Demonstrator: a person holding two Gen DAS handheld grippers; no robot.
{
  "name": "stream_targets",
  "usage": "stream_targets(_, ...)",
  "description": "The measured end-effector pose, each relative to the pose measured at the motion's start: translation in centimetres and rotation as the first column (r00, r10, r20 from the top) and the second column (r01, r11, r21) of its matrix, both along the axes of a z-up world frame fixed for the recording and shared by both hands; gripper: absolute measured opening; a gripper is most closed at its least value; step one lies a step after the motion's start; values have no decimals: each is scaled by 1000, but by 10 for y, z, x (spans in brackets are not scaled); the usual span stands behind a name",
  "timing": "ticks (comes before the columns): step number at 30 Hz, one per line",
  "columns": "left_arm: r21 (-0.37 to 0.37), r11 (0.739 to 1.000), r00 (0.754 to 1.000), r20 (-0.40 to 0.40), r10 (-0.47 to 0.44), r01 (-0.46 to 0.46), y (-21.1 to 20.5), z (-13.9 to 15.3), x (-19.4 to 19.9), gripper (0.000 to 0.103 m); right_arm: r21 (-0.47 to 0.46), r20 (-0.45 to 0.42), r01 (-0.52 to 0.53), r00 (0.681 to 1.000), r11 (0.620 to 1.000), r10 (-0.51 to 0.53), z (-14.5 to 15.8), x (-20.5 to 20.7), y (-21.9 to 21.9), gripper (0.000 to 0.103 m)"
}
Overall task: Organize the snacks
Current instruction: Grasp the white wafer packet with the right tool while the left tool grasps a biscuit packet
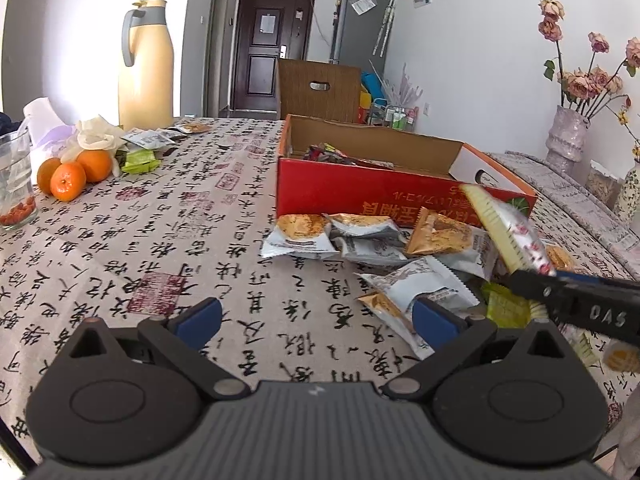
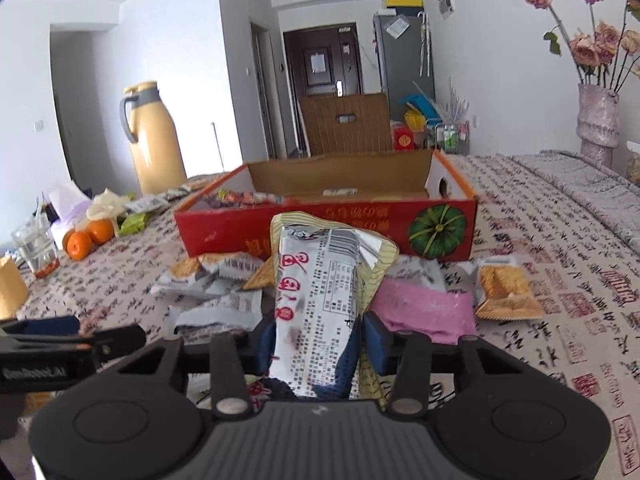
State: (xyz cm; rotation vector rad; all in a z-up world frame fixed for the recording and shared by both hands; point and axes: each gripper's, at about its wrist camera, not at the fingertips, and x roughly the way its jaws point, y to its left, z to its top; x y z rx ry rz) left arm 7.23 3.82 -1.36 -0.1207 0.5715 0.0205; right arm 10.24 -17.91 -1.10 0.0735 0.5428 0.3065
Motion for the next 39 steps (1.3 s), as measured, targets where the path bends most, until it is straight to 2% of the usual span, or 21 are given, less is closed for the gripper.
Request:
stream_targets(7, 0, 999, 999, -17, -47, 47, -22, 2, 12, 103, 18, 46, 76, 996, 997, -77, 8, 0, -26, 44)
stream_targets(20, -24, 997, 992, -105, -76, 74, -59, 3, 51, 103, 43, 29, 224, 974, 974, -226, -3, 15, -77, 45)
stream_targets(29, -7, 1000, 988, -155, -17, 16, -73, 2, 74, 103, 62, 19, 254, 967, 965, -255, -8, 17, -92, 45)
stream_targets(39, 76, 996, 976, -209, 57, -42, -78, -6, 82, 103, 75, 9, 253, 967, 964, -255, -11, 18, -95, 45)
